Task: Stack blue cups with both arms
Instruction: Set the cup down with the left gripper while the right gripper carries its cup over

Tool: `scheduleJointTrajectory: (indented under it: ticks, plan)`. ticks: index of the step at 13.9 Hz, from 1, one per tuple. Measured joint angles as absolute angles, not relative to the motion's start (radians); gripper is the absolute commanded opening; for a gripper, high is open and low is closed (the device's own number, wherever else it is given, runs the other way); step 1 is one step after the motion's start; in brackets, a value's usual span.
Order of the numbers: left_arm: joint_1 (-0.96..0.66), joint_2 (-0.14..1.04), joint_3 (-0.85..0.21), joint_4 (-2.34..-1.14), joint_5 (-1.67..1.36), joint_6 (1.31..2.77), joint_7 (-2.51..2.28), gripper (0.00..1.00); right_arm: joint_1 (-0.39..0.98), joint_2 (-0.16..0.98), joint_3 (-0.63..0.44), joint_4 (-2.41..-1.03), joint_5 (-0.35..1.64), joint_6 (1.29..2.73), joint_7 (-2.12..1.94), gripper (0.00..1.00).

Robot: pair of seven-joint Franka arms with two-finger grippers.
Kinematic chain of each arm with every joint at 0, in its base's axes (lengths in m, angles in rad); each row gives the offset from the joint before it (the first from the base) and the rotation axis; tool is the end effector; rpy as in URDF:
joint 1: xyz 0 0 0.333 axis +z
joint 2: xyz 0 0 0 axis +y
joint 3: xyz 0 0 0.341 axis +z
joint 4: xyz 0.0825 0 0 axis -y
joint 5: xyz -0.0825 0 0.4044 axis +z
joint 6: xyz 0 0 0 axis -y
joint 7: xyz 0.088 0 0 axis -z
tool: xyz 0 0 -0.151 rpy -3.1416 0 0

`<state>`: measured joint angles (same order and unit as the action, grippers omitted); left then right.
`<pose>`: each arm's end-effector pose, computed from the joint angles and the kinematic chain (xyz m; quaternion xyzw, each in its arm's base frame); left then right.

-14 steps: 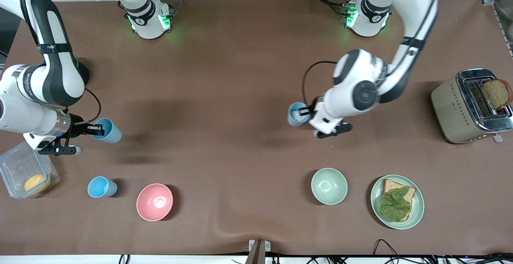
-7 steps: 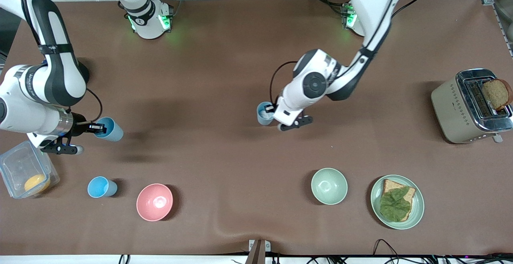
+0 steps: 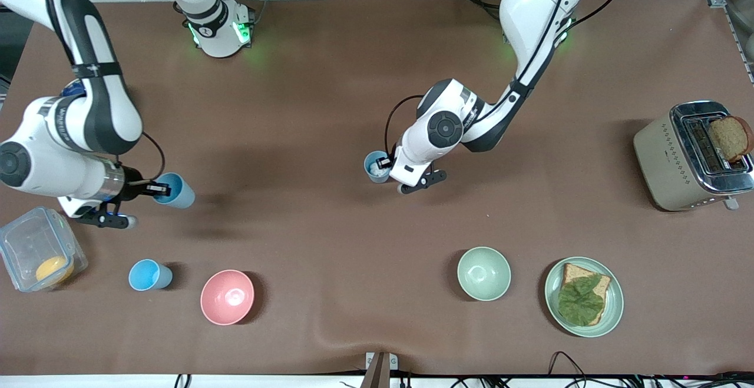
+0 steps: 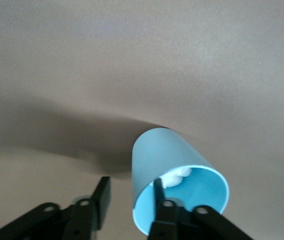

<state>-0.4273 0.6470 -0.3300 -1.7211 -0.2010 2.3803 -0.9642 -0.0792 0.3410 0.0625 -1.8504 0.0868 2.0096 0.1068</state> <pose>0.5211 -0.4796 0.1972 0.9643 0.2045 -0.1156 0.1224 0.6283 -0.0033 0.2952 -0.9912 0.0841 0.0926 0.0439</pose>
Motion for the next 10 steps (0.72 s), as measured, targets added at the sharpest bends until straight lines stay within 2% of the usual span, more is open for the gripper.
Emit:
scheduleJointTrajectory:
  ticks: [4,10]
  plan:
    - [-0.422,0.578,-0.327,-1.691,-0.201,2.294,-0.991,1.0,0.012,0.292,0.073,-1.844,0.093,1.942,0.263,0.0]
    - [-0.292,0.315,-0.304,-1.677,-0.009,2.031,-0.983,1.0,0.193,0.273,0.077,-1.838,0.142,1.944,0.535,0.0]
